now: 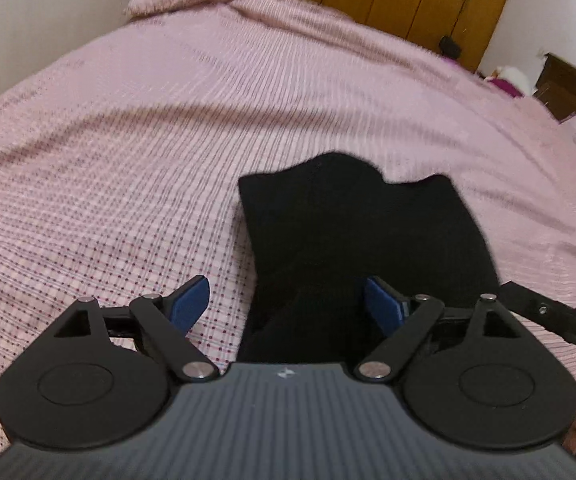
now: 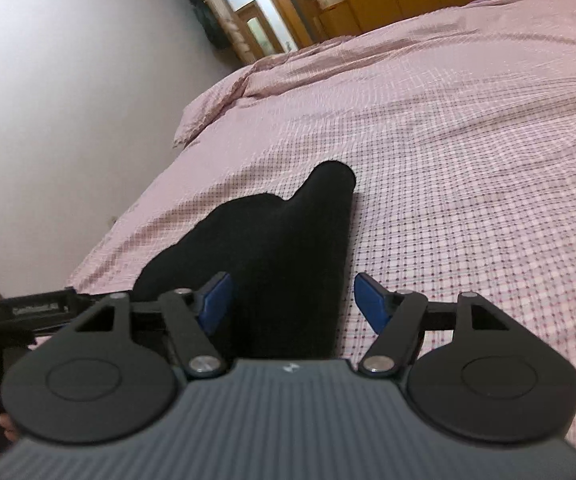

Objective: Fold small clothes

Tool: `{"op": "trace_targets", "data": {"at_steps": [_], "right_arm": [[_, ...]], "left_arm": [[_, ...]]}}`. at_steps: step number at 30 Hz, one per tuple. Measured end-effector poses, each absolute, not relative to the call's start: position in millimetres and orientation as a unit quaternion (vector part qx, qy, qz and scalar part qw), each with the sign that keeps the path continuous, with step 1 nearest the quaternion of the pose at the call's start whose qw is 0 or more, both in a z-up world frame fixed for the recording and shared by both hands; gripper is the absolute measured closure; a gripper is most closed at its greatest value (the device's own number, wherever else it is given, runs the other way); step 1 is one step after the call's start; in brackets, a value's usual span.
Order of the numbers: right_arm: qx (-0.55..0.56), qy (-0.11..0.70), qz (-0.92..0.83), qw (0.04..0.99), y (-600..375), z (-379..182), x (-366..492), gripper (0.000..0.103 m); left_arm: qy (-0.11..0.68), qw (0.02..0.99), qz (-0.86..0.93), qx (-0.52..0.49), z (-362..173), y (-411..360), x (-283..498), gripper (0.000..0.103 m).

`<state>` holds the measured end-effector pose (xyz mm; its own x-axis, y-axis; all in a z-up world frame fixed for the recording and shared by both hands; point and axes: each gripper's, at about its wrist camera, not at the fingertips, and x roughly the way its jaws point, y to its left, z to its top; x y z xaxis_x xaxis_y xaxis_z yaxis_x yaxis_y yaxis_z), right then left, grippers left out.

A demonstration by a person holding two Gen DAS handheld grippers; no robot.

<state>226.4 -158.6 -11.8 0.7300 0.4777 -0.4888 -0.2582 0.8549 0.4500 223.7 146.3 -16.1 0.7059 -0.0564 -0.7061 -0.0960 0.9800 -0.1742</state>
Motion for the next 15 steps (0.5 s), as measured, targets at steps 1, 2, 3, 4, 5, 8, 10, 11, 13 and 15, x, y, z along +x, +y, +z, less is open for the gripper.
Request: {"op": "trace_targets", "data": {"at_steps": [1,2,3,4,5,8,10,11,13,15], "right_arm": [[0.179,0.313,0.202,0.911,-158,-14,230,0.033],[0.184,0.316,0.205,0.908,-159,-17,233,0.033],[0.191,0.321,0.21,0.903,-160,-19,237,0.033],[0.198,0.326,0.214,0.899,-160,-21,241,0.033],[0.204,0.33,0.218,0.895,-161,-23,245,0.033],[0.214,0.346,0.222,0.886,-161,-29,255,0.033],[0.212,0.358,0.225,0.881,-159,-33,260,0.033],[0.209,0.365,0.226,0.879,-157,-35,262,0.032],[0.212,0.374,0.229,0.873,-155,-40,266,0.031],[0.22,0.378,0.23,0.87,-155,-44,269,0.029]], "left_arm": [[0.388,0.915,0.011,-0.105,-19,148,227,0.014],[0.392,0.913,0.009,-0.113,-22,150,229,0.012],[0.396,0.91,0.007,-0.121,-24,153,231,0.011],[0.398,0.908,0.004,-0.128,-25,155,232,0.01],[0.401,0.906,0.001,-0.132,-27,156,234,0.01],[0.41,0.901,-0.005,-0.143,-31,160,238,0.009],[0.412,0.899,-0.01,-0.148,-32,162,239,0.008],[0.412,0.899,-0.012,-0.148,-33,163,239,0.008],[0.412,0.899,-0.015,-0.146,-34,163,241,0.008],[0.412,0.899,-0.016,-0.146,-35,163,241,0.008]]}}
